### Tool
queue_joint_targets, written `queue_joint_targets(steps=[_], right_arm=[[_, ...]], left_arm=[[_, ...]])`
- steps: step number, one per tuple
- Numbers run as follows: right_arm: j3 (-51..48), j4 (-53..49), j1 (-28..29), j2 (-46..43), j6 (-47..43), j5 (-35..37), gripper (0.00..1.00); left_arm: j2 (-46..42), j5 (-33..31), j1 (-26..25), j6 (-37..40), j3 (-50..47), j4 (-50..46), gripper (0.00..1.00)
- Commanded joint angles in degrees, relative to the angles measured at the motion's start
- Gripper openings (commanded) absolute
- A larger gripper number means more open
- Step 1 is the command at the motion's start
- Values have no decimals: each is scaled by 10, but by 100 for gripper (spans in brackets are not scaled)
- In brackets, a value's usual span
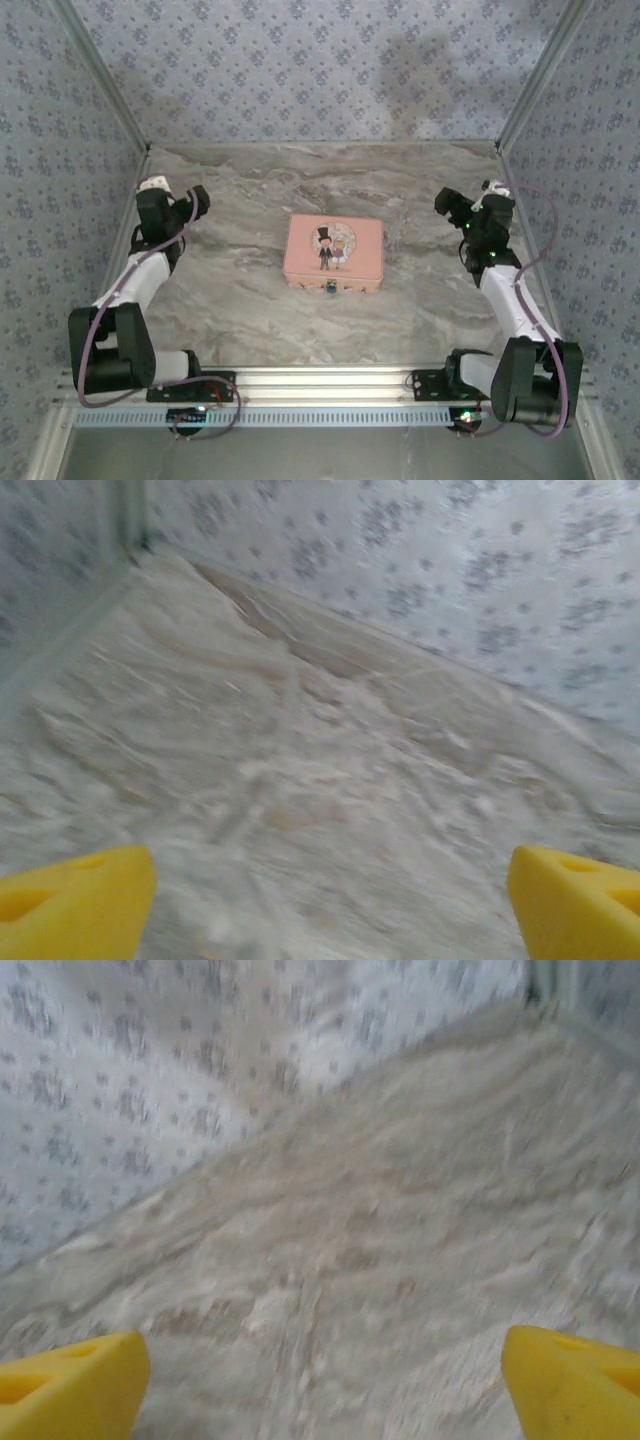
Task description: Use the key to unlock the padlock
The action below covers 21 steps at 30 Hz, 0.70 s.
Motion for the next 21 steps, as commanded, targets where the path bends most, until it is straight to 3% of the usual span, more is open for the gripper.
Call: queue_joint_targets(steps=[1, 4, 14, 21], right_arm=[[14, -126, 18, 6, 83, -113, 85], [51, -227, 50, 28, 67, -144, 71], [24, -228, 181, 61, 120, -168, 71], [64, -211, 233, 144, 129, -172, 66]], left_arm=[[23, 162, -24, -102, 13, -98, 82], [31, 208, -69, -115, 17, -126, 81], [77, 287, -210, -120, 43, -181, 75], [150, 303, -266, -134, 81, -177, 66]])
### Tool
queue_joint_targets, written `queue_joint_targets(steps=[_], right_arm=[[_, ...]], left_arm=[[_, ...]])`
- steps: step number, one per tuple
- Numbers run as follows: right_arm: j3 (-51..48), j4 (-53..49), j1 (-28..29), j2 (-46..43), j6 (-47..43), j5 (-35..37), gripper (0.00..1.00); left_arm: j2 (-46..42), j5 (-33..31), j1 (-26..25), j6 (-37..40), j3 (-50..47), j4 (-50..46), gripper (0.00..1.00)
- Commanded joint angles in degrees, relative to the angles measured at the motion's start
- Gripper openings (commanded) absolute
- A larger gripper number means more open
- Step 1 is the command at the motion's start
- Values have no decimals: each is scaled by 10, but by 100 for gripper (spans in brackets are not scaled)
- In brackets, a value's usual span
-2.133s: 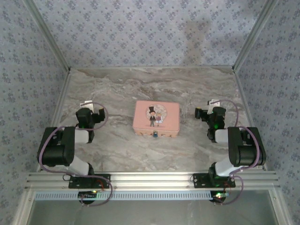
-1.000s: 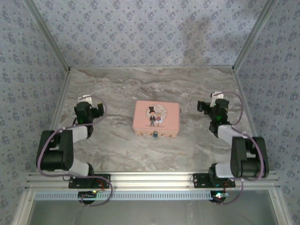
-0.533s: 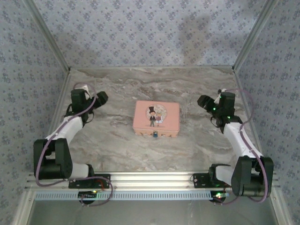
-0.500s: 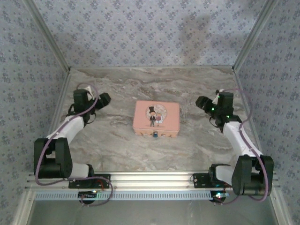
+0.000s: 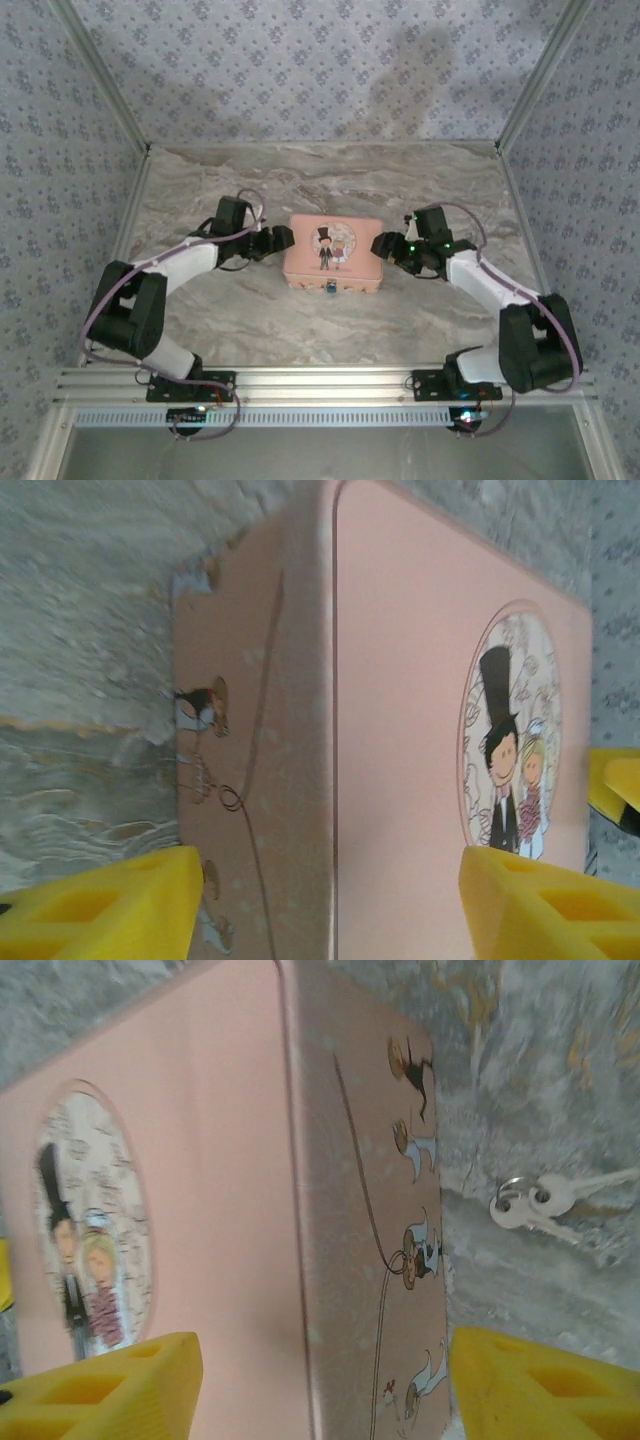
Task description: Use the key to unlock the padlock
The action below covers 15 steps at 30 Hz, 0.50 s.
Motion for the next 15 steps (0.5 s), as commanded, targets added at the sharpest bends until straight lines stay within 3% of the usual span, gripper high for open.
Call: queue_joint_targets(steps=[1, 8, 15], right_arm=[[37, 3, 21, 32, 14, -11, 64], [112, 31, 42, 119, 15, -14, 57], [275, 8, 46, 262, -12, -28, 55]], left_arm=[[19, 25, -18, -10, 32, -8, 66], [58, 22, -27, -28, 81, 18, 58], [134, -1, -12, -20, 170, -1, 56]])
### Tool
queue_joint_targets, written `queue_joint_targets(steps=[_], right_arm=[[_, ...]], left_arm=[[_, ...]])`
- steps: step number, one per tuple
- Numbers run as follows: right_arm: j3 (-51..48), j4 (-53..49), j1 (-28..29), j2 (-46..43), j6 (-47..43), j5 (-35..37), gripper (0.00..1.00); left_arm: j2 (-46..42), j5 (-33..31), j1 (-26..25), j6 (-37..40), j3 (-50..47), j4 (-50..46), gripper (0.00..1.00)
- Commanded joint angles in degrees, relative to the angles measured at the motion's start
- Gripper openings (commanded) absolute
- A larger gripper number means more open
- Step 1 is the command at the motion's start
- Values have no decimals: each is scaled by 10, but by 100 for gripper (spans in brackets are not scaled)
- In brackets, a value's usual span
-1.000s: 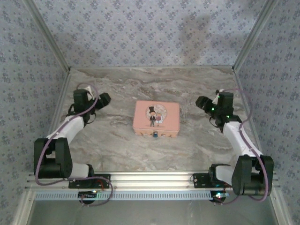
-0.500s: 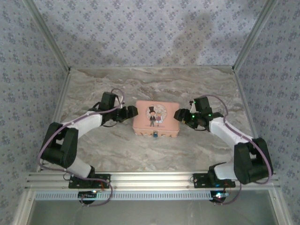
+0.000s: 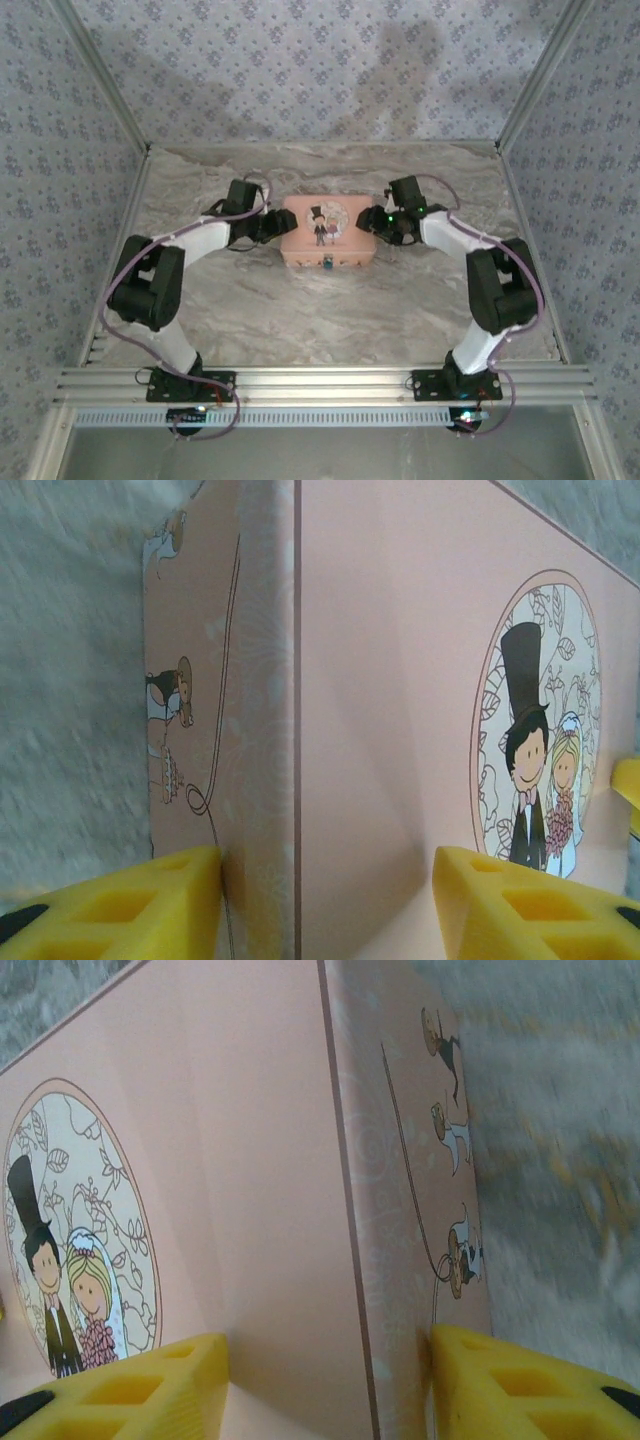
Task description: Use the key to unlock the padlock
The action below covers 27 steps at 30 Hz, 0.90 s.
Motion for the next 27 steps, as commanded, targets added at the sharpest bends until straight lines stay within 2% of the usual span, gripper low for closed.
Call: queue_joint_targets(steps=[1, 5, 8, 13, 18, 24, 27], right_arm=[[78, 4, 23, 61, -11, -58, 55], [126, -14, 22, 102, -10, -52, 56], [125, -19, 21, 99, -8, -44, 57], [105, -22, 21, 79, -8, -48, 58], [74, -19, 32, 53, 0, -49, 57], [22, -16, 38, 15, 9, -34, 58], [24, -46, 30, 8, -2, -16, 62]], left_arm=[[31, 56, -13, -4, 50, 12, 56], [58, 52, 8, -9, 76, 6, 57], [58, 50, 19, -7, 81, -4, 60], [42, 52, 21, 1, 78, -22, 62], [20, 61, 11, -21, 35, -1, 60], [-22, 40, -1, -32, -12, 7, 60], [-39, 24, 5, -25, -21, -8, 65]])
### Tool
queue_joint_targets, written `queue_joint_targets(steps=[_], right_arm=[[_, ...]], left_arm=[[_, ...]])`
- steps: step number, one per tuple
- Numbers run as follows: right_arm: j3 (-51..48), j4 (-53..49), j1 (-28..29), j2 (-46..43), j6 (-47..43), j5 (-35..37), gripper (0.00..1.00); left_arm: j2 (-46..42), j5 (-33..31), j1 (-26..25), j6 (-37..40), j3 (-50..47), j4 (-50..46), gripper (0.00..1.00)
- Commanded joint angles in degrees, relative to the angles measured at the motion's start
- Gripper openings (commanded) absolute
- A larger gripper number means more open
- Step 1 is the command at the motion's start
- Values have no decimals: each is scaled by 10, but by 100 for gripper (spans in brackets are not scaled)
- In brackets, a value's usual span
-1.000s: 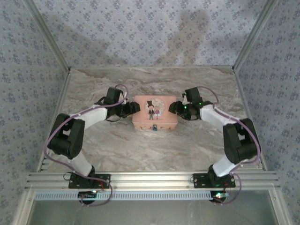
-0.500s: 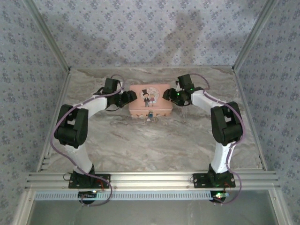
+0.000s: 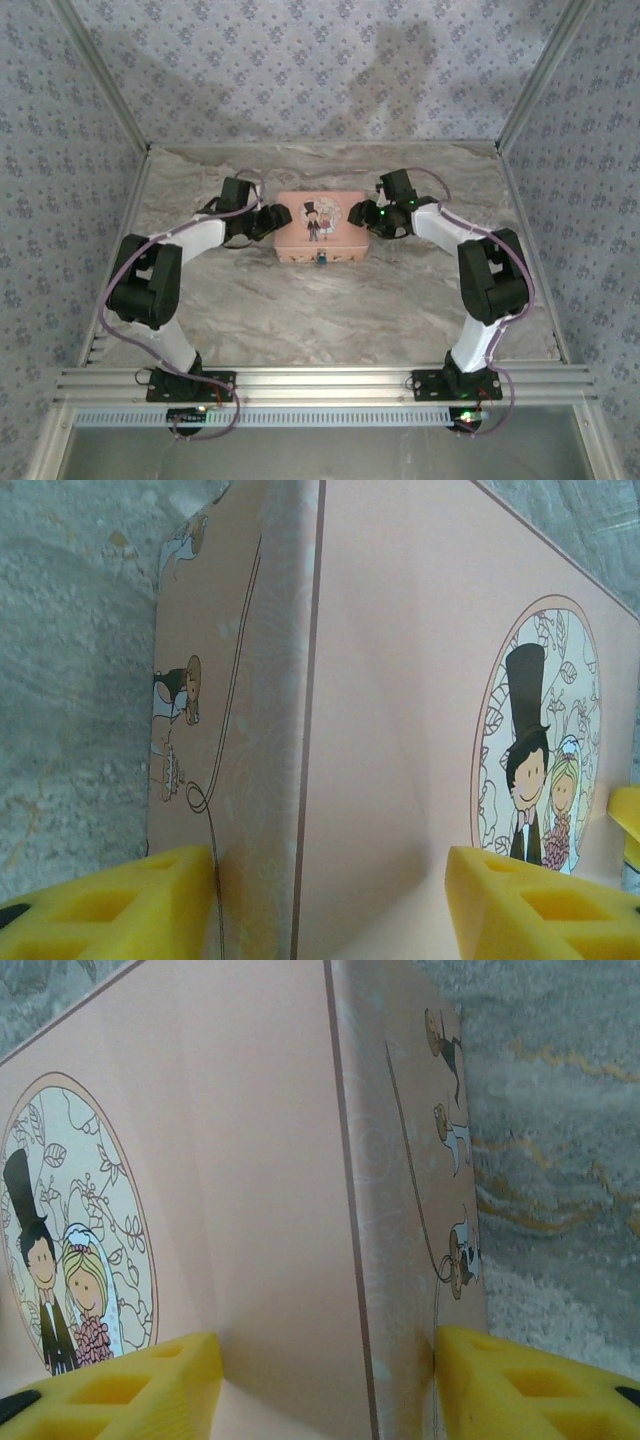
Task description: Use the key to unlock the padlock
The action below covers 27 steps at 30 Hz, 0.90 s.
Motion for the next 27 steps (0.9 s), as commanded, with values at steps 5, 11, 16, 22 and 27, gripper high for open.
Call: queue_joint_targets(steps=[5, 11, 16, 22, 27], right_arm=[[-7, -117, -3, -66, -34, 63, 65], [-29, -217, -19, -134, -68, 157, 61], [-29, -263, -24, -111, -127, 148, 49], [-25, -246, -22, -54, -167, 139, 44], [-12, -238, -20, -11, -176, 137, 40]], left_arm=[[-63, 4, 13, 9, -13, -50, 69], [-137, -43, 18, 38, -29, -119, 71], [-185, -52, -29, 49, -43, -149, 71], [-205, -52, -99, 45, -52, -155, 71], [-213, -60, -124, 30, -66, -144, 71]])
